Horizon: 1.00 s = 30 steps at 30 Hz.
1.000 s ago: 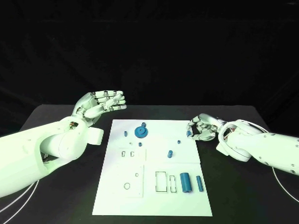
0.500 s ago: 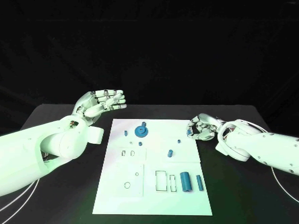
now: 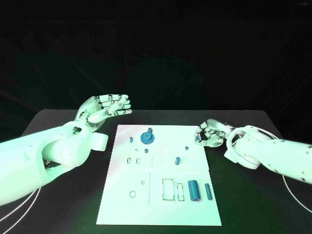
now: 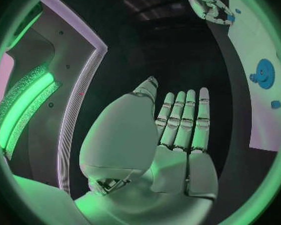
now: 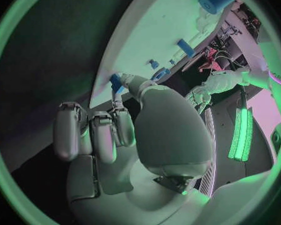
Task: Assemble the parts on the task board
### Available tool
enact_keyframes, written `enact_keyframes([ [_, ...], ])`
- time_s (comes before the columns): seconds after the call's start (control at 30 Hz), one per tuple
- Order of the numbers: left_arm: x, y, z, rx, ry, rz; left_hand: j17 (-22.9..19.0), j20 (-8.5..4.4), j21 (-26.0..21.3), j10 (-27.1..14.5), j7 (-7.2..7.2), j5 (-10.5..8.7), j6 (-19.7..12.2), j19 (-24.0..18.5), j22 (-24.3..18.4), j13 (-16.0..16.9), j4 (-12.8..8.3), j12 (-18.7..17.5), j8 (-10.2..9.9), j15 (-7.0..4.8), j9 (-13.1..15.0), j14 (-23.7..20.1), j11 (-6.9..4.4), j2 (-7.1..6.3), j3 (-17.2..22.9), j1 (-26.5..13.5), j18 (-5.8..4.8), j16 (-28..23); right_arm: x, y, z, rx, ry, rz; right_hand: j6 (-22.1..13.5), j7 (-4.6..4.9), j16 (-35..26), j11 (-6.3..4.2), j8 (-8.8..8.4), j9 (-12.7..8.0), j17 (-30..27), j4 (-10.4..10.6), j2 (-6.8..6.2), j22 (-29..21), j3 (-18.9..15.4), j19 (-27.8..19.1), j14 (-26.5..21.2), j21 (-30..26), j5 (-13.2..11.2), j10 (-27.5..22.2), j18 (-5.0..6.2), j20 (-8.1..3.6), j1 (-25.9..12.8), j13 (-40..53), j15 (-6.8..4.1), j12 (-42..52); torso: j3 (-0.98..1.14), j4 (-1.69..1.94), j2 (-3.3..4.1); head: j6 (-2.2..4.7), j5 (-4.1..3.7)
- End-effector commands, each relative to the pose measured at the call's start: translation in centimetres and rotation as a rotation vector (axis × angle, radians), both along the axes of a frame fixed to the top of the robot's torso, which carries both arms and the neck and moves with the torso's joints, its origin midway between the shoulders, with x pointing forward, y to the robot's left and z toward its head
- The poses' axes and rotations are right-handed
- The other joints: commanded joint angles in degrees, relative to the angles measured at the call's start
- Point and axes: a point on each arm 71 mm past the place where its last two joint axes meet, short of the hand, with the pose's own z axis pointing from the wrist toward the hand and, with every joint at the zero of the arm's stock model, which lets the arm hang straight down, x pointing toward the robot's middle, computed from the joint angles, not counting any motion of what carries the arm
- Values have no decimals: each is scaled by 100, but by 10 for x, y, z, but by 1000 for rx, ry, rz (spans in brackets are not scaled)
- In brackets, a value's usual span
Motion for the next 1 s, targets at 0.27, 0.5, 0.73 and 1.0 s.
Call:
enact_keyframes([
  [0.27,0,-2,1,-6,-5,-19,8,31,20,13,195,-29,9,8,-6,-4,3,-35,-27,-4,-8,-40,15,-9,39,61,65,-20,1,0,4,5,-62,-37,100,-80,25,-90,228,141,1109,-68,161,412,177,54,522,56,-5,56,-72,-67,-16,461,-99,31,1,4,-1,4,13],
  [0.5,0,-1,-1,-4,-3,-17,12,32,18,16,194,-30,12,3,-9,-3,5,-33,-26,-4,-8,-39,14,-9,42,60,64,-23,-3,10,14,29,-76,-17,82,-84,32,-96,251,157,1135,-75,192,458,213,85,528,100,-5,49,-85,-76,-30,445,-107,17,3,-12,-10,16,32],
  [0.73,1,-1,-2,0,3,-13,12,32,18,16,194,-30,12,3,-9,-3,5,-33,-26,-4,-8,-39,14,-9,42,60,64,-23,-9,37,31,65,-90,30,30,-81,33,-100,290,189,1142,-132,229,461,290,86,529,96,-5,4,-86,-89,-20,376,-114,-46,0,-10,-7,23,36],
  [1.0,1,-4,-3,0,6,-19,12,32,18,16,194,-30,12,3,-9,-3,5,-33,-26,-4,-8,-39,14,-9,42,60,64,-23,-21,91,40,92,-95,97,4,-75,35,-95,306,202,1152,-143,256,460,322,84,531,90,-7,-12,-85,-91,-36,350,-112,-72,2,-4,-7,13,61],
])
